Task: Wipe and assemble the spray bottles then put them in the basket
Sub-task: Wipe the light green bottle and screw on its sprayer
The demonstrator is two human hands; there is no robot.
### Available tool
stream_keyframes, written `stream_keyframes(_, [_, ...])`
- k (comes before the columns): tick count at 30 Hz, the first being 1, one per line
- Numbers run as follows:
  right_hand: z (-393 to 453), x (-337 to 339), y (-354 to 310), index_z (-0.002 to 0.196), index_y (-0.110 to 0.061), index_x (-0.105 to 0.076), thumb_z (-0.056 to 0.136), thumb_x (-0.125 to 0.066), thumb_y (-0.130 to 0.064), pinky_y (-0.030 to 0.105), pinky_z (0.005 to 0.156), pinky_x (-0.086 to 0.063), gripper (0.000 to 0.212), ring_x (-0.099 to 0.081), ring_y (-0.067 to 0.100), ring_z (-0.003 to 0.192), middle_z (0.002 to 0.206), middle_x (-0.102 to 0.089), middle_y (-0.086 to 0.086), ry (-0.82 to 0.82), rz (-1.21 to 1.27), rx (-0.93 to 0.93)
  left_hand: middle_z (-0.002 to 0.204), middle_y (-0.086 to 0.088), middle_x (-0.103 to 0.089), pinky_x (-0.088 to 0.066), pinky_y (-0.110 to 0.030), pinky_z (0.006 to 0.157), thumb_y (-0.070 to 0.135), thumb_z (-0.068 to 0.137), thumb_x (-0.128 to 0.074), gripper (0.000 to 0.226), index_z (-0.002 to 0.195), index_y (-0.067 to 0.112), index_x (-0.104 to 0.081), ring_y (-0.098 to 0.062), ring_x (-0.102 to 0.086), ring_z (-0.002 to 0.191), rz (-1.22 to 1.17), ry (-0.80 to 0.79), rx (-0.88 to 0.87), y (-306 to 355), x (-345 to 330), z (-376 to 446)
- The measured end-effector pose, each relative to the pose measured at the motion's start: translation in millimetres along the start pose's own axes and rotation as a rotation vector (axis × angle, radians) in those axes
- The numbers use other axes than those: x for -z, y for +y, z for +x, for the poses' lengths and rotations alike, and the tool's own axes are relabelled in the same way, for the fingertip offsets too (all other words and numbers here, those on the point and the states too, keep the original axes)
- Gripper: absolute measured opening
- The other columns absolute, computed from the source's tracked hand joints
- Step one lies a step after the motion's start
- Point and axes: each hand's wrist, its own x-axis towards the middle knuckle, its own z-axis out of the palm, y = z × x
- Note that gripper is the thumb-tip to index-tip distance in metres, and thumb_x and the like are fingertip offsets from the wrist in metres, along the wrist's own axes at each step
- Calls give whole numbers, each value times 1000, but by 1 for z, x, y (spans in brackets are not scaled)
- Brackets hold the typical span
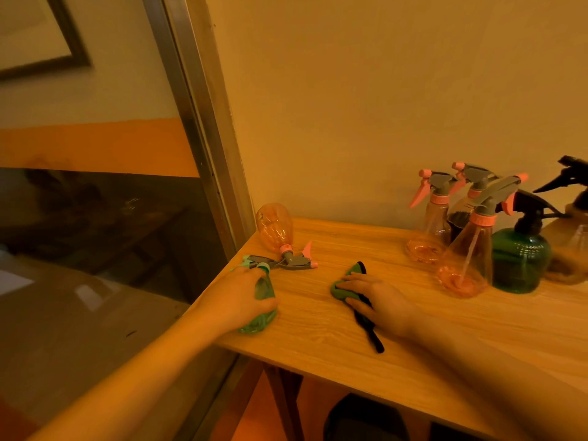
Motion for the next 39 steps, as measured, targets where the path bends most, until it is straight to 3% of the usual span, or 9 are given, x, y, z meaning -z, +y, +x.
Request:
stream_keyframes(15, [-35,8,9,128,-26,-56,91,-61,-25,17,99,-33,38,-51,10,121,131,-56,-6,113,106,-90,143,12,-43,-41,-27,92,55,83,-58,61,138,35,-42,-10,-44,126,-56,184,-24,0,-13,-60])
stream_keyframes(21, [-52,17,16,127,-26,-56,90,-62,-25,23,98,-41,38,-54,11,115,128,-58,-5,134,111,-147,146,16,-39,-37,-28,104,66,74,-57,72,138,36,-42,-5,-39,130,-94,106,-186,5,-15,-63])
stream_keyframes(26, [-65,22,24,127,-25,-57,89,-64,-23,21,96,-38,38,-55,10,114,127,-59,-4,159,109,-175,144,17,-35,-32,-23,104,51,78,-68,63,135,39,-44,-2,-35,129,-178,20,-301,16,-12,-53])
stream_keyframes(33, [-79,28,28,127,-22,-57,89,-63,-21,18,93,-38,38,-54,9,111,125,-59,-4,184,110,-181,115,21,-36,-31,-9,86,41,78,-73,54,127,41,-51,4,-38,109,-254,-38,-367,25,-12,-34])
stream_keyframes(36, [-80,27,31,126,-22,-58,89,-64,-21,17,93,-36,38,-54,10,111,125,-60,-3,197,101,-180,114,23,-36,-34,-13,89,41,79,-71,53,128,42,-50,4,-39,109,-245,-59,-382,28,-12,-28])
stream_keyframes(39, [-81,27,32,127,-22,-58,89,-63,-21,19,94,-37,38,-54,11,113,126,-59,-3,196,100,-182,126,16,-38,-38,-24,98,39,82,-68,56,133,39,-46,-3,-38,118,-181,-41,-392,32,-12,-24])
